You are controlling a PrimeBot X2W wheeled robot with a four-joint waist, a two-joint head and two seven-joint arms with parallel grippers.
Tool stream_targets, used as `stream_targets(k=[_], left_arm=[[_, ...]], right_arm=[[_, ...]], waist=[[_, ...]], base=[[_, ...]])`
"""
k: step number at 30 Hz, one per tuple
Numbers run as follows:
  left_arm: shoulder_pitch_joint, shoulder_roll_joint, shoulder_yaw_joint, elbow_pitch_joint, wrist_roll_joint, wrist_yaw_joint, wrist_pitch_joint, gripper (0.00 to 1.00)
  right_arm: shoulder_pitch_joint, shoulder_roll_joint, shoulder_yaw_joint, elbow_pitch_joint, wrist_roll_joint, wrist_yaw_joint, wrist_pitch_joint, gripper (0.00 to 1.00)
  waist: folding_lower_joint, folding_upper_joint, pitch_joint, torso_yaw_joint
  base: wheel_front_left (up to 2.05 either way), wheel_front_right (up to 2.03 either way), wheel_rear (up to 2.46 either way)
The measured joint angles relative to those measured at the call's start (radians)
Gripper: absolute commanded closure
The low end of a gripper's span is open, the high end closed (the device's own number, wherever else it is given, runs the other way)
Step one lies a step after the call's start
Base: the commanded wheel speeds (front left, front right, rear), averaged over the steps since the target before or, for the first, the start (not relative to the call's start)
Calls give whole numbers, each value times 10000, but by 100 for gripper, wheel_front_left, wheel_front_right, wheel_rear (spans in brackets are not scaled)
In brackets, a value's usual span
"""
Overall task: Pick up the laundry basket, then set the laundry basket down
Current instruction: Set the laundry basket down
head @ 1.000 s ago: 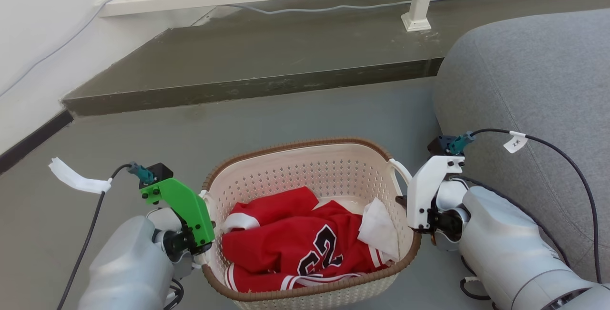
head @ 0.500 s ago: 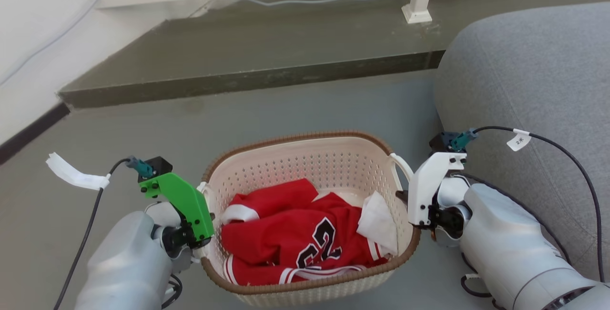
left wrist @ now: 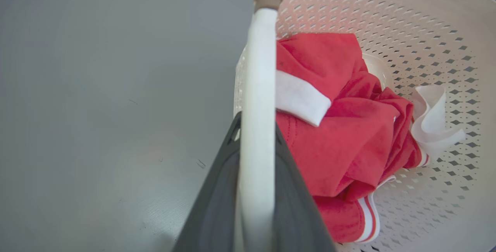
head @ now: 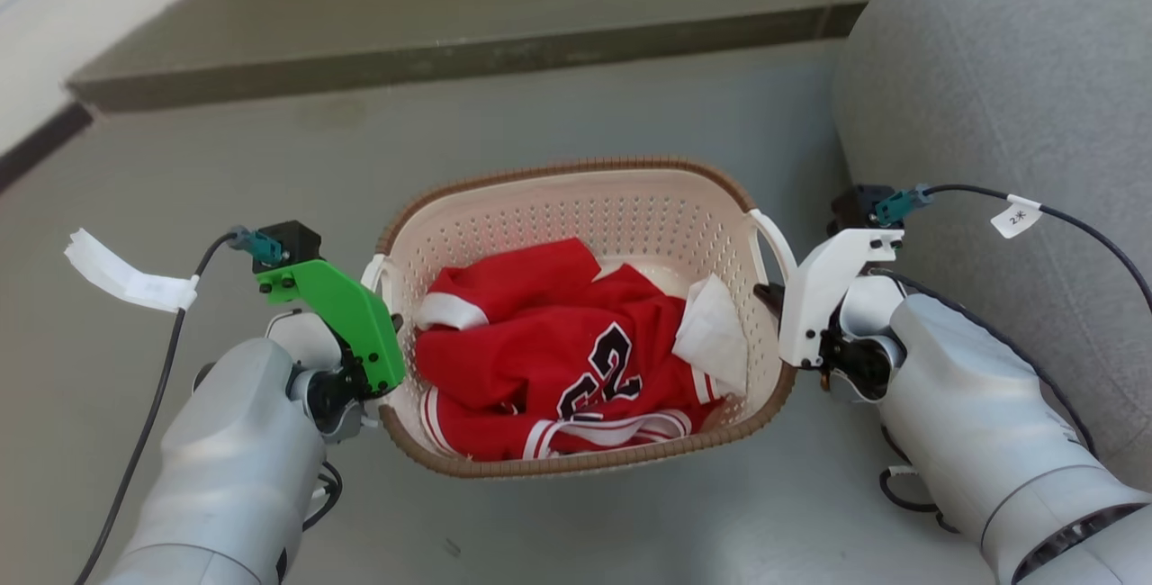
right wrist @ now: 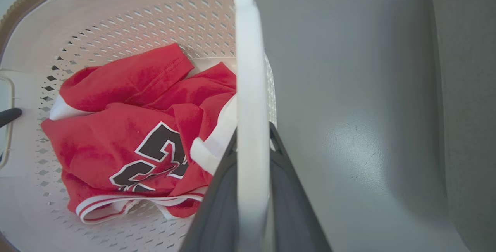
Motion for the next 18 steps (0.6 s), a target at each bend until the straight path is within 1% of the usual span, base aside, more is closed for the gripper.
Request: stream_targets(k=[18], left_arm=[[-1125, 10, -173, -253, 550, 42, -1365, 100]], right_arm=[[-969, -247, 94, -272, -477, 10, -1760, 100]], waist=[[1, 0, 2262, 87]], base=[[0, 0, 0]])
